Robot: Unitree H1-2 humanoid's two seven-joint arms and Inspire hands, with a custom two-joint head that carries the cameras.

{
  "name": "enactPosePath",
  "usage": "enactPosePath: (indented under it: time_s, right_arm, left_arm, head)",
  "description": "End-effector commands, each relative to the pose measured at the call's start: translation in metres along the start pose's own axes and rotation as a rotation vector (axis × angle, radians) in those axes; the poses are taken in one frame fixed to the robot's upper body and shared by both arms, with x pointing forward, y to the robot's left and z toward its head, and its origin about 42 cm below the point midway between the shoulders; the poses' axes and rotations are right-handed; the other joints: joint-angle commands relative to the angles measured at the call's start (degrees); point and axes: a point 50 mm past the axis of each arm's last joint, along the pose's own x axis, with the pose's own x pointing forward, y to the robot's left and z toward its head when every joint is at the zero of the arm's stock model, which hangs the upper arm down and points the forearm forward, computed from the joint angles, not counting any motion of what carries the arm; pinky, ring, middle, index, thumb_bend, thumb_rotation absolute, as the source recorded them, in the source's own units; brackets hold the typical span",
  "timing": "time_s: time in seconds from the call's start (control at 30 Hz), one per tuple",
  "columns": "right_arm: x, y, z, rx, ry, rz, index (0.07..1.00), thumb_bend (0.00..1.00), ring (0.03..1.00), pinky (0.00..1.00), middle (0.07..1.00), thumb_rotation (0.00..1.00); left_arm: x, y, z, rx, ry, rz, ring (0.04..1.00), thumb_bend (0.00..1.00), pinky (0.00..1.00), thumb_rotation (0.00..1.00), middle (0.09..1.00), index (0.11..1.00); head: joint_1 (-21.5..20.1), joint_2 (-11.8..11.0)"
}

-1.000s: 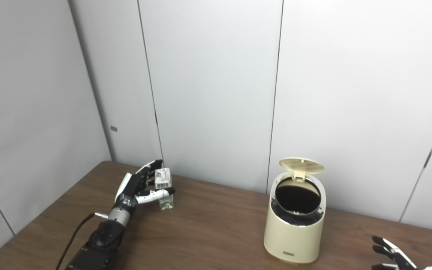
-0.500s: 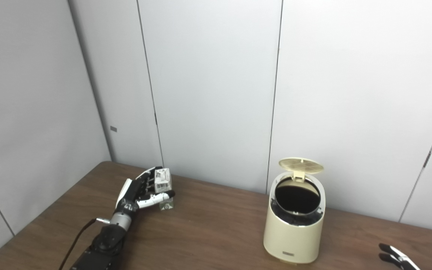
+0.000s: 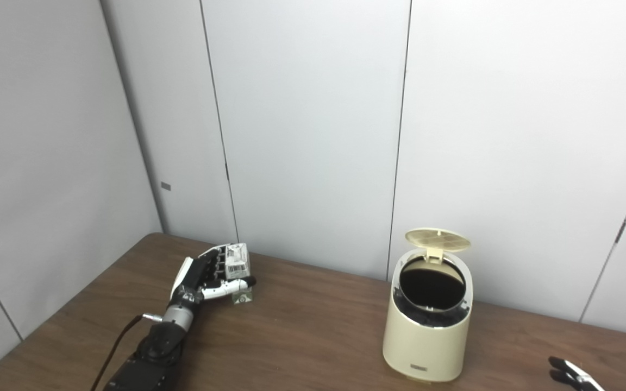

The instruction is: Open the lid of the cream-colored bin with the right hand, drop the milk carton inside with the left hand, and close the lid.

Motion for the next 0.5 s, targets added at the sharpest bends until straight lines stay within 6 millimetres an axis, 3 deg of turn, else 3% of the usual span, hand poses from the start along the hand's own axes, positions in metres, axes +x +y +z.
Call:
enactPosePath:
  time_s: [0.0, 0.1, 0.13, 0.2, 0.47]
  right_arm:
    - [0.004, -0.013, 0.013, -0.006, -0.053, -0.043, 0.864, 0.93, 0.678, 0.32, 0.840, 0.37]
    - [0.003, -0.013, 0.013, -0.004, -0.049, -0.044, 0.860, 0.93, 0.676, 0.32, 0.834, 0.37]
    - [0.002, -0.013, 0.013, -0.002, -0.050, -0.043, 0.862, 0.93, 0.679, 0.33, 0.837, 0.37]
    - [0.002, -0.013, 0.012, 0.000, -0.048, -0.040, 0.866, 0.92, 0.684, 0.33, 0.841, 0.37]
    - [0.004, -0.010, 0.012, 0.001, -0.050, -0.043, 0.874, 0.89, 0.707, 0.35, 0.849, 0.36]
  left_arm:
    - [0.021, 0.001, 0.029, -0.021, -0.092, 0.048, 0.627, 0.83, 0.58, 0.09, 0.663, 0.699]
    - [0.022, -0.001, 0.032, -0.011, -0.102, 0.073, 0.531, 0.78, 0.48, 0.05, 0.572, 0.611]
    - [0.022, -0.001, 0.032, -0.004, -0.104, 0.081, 0.495, 0.66, 0.44, 0.03, 0.515, 0.564]
    - [0.022, -0.002, 0.033, 0.003, -0.109, 0.092, 0.449, 0.56, 0.39, 0.01, 0.469, 0.520]
    - [0.020, -0.004, 0.039, 0.007, -0.143, 0.119, 0.426, 0.52, 0.37, 0.00, 0.474, 0.488]
  head:
    - [0.1, 0.0]
    - [0.2, 0.2]
    - [0.2, 0.2]
    - [0.2, 0.3]
    - [0.2, 0.3]
